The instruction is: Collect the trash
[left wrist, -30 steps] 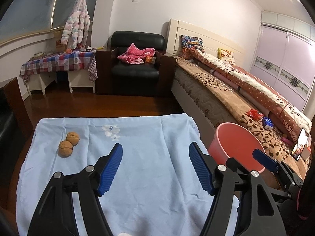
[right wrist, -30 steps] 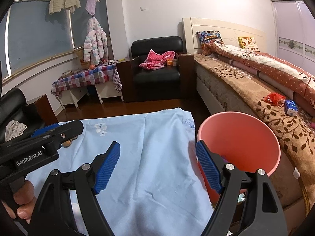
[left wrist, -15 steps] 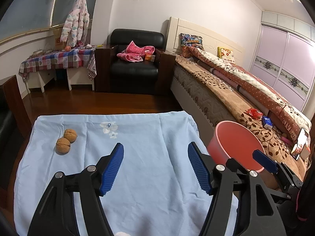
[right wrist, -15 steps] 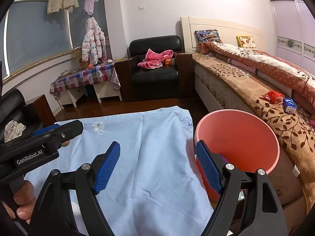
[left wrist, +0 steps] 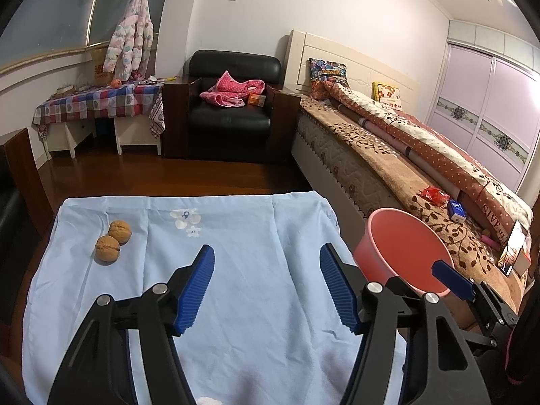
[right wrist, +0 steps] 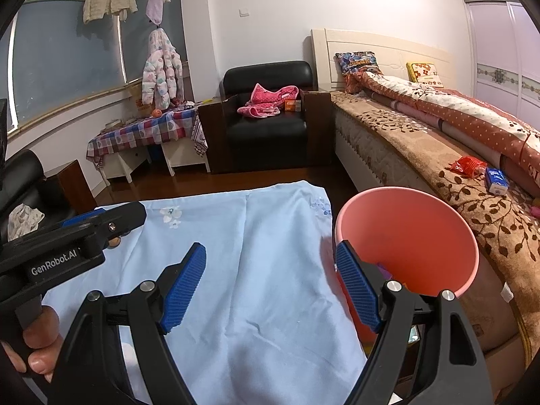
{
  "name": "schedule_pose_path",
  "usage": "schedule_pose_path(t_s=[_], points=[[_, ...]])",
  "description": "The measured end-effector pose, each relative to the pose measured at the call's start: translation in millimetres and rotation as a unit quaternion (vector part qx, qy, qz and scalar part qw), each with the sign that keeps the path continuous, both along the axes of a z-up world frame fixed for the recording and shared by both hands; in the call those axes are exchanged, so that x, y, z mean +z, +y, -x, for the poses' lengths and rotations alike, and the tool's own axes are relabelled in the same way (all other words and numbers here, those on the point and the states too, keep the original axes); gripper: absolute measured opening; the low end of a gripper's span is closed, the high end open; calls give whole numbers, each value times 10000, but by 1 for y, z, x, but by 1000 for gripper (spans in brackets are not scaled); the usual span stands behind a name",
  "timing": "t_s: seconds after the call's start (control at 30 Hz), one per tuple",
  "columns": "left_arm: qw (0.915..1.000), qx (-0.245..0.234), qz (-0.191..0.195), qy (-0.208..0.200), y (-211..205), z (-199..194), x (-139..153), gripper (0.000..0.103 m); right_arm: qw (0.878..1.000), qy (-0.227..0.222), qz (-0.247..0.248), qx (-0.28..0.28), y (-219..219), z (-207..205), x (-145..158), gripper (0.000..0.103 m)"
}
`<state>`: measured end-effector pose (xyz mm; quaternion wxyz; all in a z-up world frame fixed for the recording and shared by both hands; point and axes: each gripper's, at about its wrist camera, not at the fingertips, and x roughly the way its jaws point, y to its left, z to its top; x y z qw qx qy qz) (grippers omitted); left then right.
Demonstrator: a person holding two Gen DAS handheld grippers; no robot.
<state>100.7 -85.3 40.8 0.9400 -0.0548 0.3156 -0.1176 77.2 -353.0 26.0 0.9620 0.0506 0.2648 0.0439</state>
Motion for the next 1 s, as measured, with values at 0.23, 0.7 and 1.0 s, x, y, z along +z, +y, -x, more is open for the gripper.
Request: schedule_pose_path(t_s=[0.23,0.7,1.0], points=[[10000,-8,17,35,-2,0,-1,64,10000,22,-8,0,0,1,1,80],[10000,-37,-21,-8,-6,0,-1,64,10000,3,-21,10,-2,6,3,80],[10000,-28,-6,8,-6,0,-3,63,10000,3,-41,8,-2,7,4,80]])
